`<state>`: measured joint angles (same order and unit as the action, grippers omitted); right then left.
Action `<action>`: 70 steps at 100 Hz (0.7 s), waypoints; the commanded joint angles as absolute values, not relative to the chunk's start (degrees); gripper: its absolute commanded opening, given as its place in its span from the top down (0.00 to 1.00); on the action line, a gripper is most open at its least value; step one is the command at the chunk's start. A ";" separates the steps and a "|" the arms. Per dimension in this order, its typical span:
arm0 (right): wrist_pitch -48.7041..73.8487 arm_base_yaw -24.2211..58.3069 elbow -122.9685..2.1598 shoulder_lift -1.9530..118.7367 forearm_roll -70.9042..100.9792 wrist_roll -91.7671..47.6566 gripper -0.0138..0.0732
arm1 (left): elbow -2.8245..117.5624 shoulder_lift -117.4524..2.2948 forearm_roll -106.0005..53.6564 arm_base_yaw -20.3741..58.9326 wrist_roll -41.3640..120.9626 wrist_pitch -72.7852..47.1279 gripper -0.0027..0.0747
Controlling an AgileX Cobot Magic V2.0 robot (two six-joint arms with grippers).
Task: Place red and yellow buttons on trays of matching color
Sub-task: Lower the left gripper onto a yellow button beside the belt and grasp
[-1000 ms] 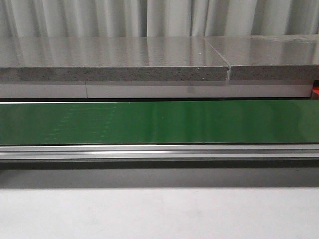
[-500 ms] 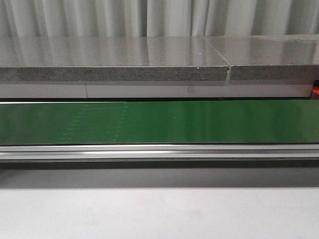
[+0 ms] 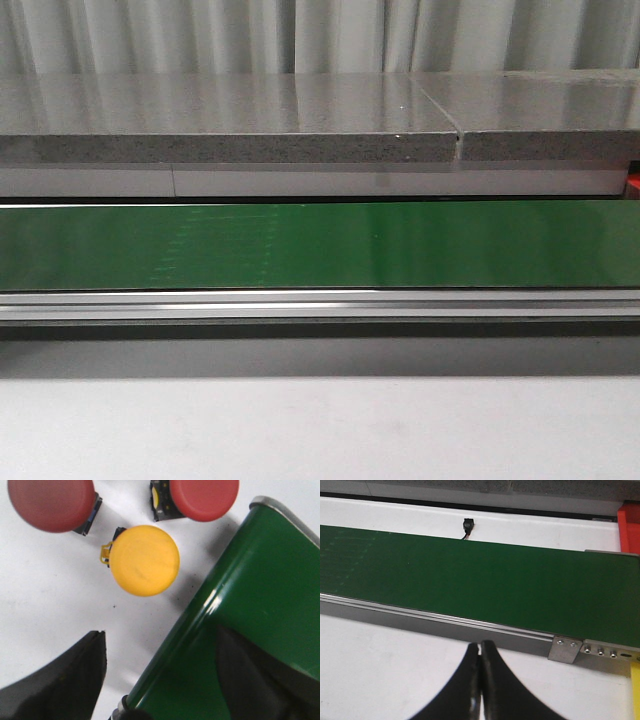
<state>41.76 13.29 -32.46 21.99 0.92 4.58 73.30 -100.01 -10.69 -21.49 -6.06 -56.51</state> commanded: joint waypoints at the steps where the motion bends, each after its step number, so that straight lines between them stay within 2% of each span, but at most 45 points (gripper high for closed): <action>1: 38.06 13.33 -33.92 22.47 1.08 4.03 0.92 | 76.39 -99.24 -11.70 -21.76 -7.26 -56.62 0.37; 59: 38.06 13.33 -33.92 22.47 1.08 4.03 0.92 | 79.24 -105.94 -10.24 -21.86 -8.48 -53.26 0.38; 70: 38.13 13.33 -33.92 22.47 1.08 4.03 0.92 | 79.24 -106.69 -10.16 -21.86 -8.48 -53.10 0.45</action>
